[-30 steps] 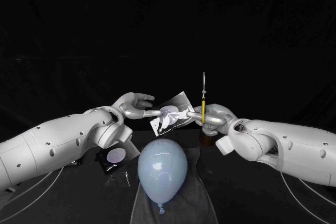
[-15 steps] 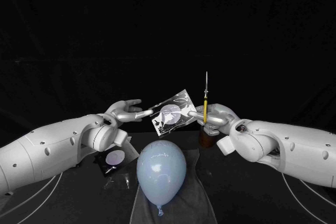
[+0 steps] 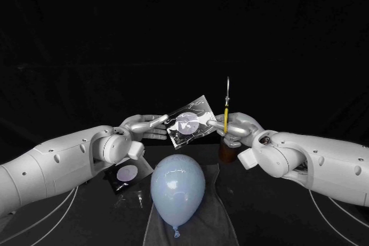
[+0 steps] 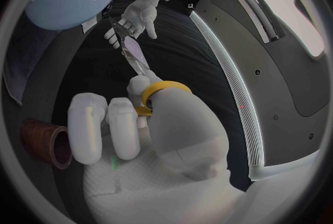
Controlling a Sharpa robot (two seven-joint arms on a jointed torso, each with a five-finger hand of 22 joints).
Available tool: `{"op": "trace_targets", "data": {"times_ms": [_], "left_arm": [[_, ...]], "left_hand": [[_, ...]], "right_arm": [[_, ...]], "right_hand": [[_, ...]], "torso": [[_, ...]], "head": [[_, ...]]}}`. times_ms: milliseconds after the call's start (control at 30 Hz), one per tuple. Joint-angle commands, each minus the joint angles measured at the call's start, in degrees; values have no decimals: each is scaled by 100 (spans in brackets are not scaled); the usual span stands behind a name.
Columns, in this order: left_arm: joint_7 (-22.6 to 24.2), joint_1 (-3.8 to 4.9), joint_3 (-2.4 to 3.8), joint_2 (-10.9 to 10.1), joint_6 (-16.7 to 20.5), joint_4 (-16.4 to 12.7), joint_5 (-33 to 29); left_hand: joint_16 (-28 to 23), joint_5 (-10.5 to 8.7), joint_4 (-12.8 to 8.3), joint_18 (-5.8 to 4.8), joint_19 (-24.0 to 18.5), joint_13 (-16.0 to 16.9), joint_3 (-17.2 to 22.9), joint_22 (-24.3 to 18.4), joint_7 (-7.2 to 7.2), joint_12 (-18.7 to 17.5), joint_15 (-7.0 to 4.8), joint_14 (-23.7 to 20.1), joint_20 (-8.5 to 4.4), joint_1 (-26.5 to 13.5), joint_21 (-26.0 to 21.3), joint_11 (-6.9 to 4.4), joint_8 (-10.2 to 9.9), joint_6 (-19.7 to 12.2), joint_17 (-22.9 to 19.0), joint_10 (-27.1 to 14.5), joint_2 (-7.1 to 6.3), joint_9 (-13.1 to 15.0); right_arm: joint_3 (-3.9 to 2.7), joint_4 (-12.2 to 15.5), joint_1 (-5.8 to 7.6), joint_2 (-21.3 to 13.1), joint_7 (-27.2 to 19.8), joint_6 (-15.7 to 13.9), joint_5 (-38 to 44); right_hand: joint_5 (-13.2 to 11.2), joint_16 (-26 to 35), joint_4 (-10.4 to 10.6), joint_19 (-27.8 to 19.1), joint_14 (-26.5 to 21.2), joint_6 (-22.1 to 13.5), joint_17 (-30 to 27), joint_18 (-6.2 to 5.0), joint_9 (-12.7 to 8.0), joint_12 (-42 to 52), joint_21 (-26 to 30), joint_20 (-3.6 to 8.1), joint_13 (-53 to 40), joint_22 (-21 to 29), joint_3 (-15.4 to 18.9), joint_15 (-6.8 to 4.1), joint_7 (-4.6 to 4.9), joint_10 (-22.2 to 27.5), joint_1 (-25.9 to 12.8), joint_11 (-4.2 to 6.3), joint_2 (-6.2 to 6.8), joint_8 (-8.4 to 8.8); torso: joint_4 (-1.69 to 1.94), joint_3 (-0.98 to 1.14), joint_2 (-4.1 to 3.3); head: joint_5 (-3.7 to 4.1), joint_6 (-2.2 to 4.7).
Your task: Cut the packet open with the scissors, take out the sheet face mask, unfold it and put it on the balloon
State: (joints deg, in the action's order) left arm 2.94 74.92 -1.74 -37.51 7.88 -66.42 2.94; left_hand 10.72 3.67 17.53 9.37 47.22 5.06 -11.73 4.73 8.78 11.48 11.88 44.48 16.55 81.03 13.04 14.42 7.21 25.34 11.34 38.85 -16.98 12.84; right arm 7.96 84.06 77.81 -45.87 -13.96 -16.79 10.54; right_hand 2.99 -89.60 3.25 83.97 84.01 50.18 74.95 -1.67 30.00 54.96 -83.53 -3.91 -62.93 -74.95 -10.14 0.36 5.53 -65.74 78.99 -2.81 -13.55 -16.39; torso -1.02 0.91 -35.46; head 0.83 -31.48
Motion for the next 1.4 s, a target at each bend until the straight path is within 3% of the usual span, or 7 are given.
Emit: {"op": "trace_targets", "data": {"times_ms": [33,233,300,467,633,700,1400], "left_arm": [[122,-43,2,50,-518,15,-707],[418,-96,3,144,-949,23,-1126],[515,-106,3,181,-1069,18,-1216],[706,-128,5,291,-1236,22,-1377],[890,-159,8,385,-1239,19,-1487],[985,-170,10,433,-1165,25,-1520],[1308,-248,17,689,-876,95,-1805]], "left_hand": [[36,-6,-13,80,132,-17,51,-23,819,30,-27,91,3,5,30,-10,88,138,14,74,83,85],[43,-45,-25,79,161,-33,237,-91,816,102,-41,166,4,49,-60,-32,281,407,13,255,298,235],[8,-69,-34,64,90,-52,477,-112,809,137,-39,157,8,128,-164,-45,447,645,-4,390,615,351],[5,-83,-53,55,38,-90,671,-114,796,141,-53,226,11,221,-266,-65,617,851,-9,518,918,456],[-11,-86,-59,51,11,-113,713,-110,785,120,-55,244,13,261,-319,-73,693,920,-17,571,998,495],[-33,-90,-82,26,-235,-122,789,-126,749,118,-61,252,17,364,-428,-100,800,1040,-28,680,1183,539],[46,-86,-138,135,595,-135,1006,-82,414,-95,-315,845,-58,1382,-329,-407,1218,1812,-6,1679,1866,535]], "right_arm": [[-22,-40,0,50,-173,-58,30],[-49,-133,-6,144,-206,-86,-6],[-68,-173,-8,178,-225,-104,-31],[-114,-283,-19,271,-255,-117,-103],[-130,-351,-31,353,-264,-103,-152],[-135,-368,-36,381,-267,-96,-163],[-173,-441,-81,496,-278,-77,-221]], "right_hand": [[-20,-40,2,273,599,648,1505,-3,5,3504,-33,38,-2707,-1026,-19,-301,-3,-2426,8,170,-47,-25],[-20,-40,-48,272,599,640,1505,-4,35,3504,-30,37,-2707,-1024,-133,-300,0,-2426,-80,168,-20,-25],[-20,-40,-48,272,599,640,1505,-4,35,3504,-30,37,-2707,-1024,-133,-300,0,-2426,-80,168,-20,-25],[-20,-40,-102,270,599,631,1505,-5,68,3504,-25,36,-2707,-1022,-272,-298,2,-2426,-185,166,12,-25],[-20,-40,-102,270,599,631,1505,-5,68,3504,-25,36,-2707,-1022,-272,-298,2,-2426,-185,166,12,-25],[-20,-40,-102,270,599,631,1505,-5,68,3504,-25,36,-2707,-1022,-272,-298,2,-2426,-185,166,12,-25],[-21,-40,-200,264,599,620,1505,-8,140,3504,-12,31,-2707,-1014,-577,-293,9,-2426,-420,160,90,-26]], "torso": [[1,1,4],[-2,-8,3],[0,-7,1],[5,-5,1],[-5,-5,6],[-3,-2,7],[0,-7,6]], "head": [[2,16],[-13,43],[-21,61],[-32,92],[-77,107],[-123,108],[-35,161]]}}
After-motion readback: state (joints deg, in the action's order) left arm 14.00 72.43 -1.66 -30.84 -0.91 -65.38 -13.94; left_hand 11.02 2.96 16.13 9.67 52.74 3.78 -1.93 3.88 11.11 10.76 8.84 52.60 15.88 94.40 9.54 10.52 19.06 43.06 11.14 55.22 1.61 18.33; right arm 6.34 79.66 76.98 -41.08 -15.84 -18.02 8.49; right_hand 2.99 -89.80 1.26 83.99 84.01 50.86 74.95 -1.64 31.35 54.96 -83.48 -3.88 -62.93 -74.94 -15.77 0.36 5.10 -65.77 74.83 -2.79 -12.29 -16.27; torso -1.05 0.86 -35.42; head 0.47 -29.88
